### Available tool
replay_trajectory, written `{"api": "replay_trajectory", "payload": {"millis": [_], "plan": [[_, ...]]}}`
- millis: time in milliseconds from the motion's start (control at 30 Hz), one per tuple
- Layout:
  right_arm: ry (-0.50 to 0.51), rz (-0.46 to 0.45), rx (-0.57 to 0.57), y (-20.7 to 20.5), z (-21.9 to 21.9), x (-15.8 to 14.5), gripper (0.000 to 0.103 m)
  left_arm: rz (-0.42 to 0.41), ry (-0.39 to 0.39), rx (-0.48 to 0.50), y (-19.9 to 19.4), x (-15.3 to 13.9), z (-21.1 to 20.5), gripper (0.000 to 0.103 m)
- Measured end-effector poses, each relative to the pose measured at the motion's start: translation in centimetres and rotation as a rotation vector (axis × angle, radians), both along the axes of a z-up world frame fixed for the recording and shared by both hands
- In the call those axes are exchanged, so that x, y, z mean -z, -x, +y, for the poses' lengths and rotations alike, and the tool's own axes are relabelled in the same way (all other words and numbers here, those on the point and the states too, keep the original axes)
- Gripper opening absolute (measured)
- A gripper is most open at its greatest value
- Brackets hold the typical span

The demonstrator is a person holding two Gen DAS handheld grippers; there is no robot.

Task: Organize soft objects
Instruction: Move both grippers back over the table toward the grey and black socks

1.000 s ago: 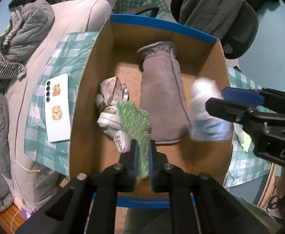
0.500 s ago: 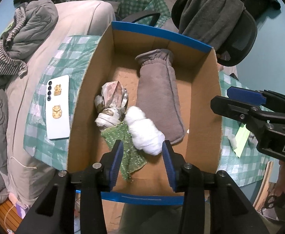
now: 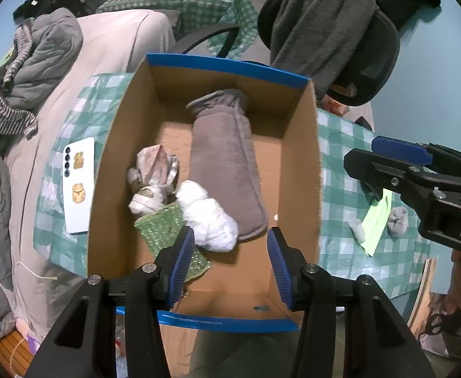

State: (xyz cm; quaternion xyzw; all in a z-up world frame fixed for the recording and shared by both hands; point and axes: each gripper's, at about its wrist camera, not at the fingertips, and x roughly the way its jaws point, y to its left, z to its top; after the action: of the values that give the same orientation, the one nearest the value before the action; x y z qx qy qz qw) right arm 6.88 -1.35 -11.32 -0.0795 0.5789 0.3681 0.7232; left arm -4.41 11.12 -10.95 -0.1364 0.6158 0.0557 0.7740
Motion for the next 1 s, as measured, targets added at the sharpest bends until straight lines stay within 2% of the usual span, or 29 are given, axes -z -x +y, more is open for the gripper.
{"api": "replay_trajectory", "payload": {"millis": [167, 1000], "plan": [[-0.002, -0.008, 0.026, -0.6, -1.9, -0.5, 0.06, -0.005, -0.003, 0.023, -0.8, -0.4, -1.6, 0.055], [0.029, 0.007, 0.187, -2.8, -11.1, 0.0, 0.062, 0.018, 0.006, 0.187, -5.1, -0.2, -10.0, 0.055]]}}
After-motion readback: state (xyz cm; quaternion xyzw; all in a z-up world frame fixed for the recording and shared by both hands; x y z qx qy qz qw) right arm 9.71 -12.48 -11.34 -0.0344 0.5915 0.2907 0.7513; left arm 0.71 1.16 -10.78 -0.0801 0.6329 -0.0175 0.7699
